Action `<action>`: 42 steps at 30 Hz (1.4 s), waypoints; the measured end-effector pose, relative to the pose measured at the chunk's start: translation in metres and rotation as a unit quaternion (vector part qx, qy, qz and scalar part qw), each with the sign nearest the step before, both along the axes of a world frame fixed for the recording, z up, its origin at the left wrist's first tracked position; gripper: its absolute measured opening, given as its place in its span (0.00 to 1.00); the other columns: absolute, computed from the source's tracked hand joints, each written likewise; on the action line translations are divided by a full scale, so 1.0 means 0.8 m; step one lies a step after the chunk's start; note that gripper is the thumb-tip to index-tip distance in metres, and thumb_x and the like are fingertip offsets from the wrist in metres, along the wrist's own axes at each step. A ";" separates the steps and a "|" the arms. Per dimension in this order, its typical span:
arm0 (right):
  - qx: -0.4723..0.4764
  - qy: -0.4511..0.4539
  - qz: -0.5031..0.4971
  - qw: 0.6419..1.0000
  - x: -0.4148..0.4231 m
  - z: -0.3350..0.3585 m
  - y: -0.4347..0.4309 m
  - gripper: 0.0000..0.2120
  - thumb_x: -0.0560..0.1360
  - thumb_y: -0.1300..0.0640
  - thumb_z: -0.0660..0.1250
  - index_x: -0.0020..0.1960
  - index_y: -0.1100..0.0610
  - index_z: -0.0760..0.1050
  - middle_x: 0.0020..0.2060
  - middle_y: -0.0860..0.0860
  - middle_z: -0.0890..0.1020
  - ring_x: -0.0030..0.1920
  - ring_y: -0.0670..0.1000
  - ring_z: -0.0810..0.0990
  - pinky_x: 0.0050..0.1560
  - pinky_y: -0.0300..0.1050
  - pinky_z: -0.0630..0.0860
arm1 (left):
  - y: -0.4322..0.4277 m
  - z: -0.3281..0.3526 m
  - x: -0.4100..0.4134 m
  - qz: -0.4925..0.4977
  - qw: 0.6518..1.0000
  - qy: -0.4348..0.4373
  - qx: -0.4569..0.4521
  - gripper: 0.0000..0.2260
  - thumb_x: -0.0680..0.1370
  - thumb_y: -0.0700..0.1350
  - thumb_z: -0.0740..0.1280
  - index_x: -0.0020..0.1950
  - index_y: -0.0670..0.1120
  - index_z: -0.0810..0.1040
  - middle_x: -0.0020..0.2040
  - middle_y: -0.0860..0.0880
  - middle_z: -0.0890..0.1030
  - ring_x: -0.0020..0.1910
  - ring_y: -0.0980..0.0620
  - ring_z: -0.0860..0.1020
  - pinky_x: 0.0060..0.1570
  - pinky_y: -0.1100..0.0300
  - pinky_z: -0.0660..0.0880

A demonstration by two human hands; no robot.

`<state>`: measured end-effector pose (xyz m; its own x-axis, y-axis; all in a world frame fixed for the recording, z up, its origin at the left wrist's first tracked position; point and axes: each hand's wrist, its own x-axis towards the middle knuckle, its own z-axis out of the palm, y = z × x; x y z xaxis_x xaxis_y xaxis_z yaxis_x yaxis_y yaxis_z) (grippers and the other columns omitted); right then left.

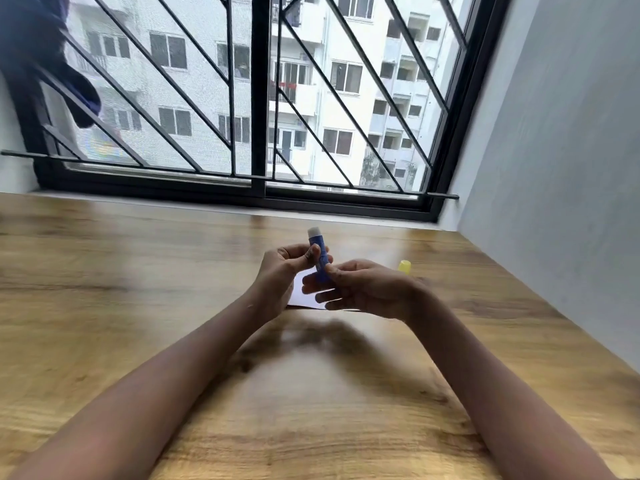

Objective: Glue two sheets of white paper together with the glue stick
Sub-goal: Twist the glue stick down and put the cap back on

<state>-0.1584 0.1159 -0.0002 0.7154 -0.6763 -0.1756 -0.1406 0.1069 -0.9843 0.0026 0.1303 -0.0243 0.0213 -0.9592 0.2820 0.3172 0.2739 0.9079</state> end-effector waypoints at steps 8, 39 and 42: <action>-0.289 0.135 -0.247 0.915 0.022 -0.009 0.007 0.13 0.63 0.53 0.78 0.33 0.56 0.74 0.27 0.50 0.77 0.28 0.46 0.74 0.28 0.36 0.73 | -0.001 -0.003 -0.001 0.015 1.000 -0.004 0.011 0.05 0.75 0.38 0.66 0.41 0.39 0.80 0.32 0.51 0.84 0.36 0.58 0.82 0.40 0.73 0.74; -0.234 0.117 -0.202 0.944 0.018 -0.009 0.008 0.14 0.65 0.54 0.78 0.32 0.55 0.73 0.25 0.49 0.76 0.25 0.45 0.72 0.28 0.35 0.70 | -0.006 -0.008 0.002 0.018 0.999 -0.031 0.019 0.06 0.72 0.40 0.68 0.43 0.37 0.81 0.36 0.48 0.84 0.41 0.53 0.81 0.45 0.68 0.73; -0.122 0.074 -0.080 0.987 0.010 -0.004 0.004 0.09 0.74 0.52 0.68 0.48 0.58 0.79 0.40 0.53 0.83 0.33 0.45 0.80 0.39 0.37 0.78 | -0.004 -0.007 0.002 0.003 1.000 -0.023 0.009 0.05 0.72 0.39 0.68 0.41 0.38 0.81 0.34 0.48 0.84 0.39 0.54 0.81 0.45 0.68 0.74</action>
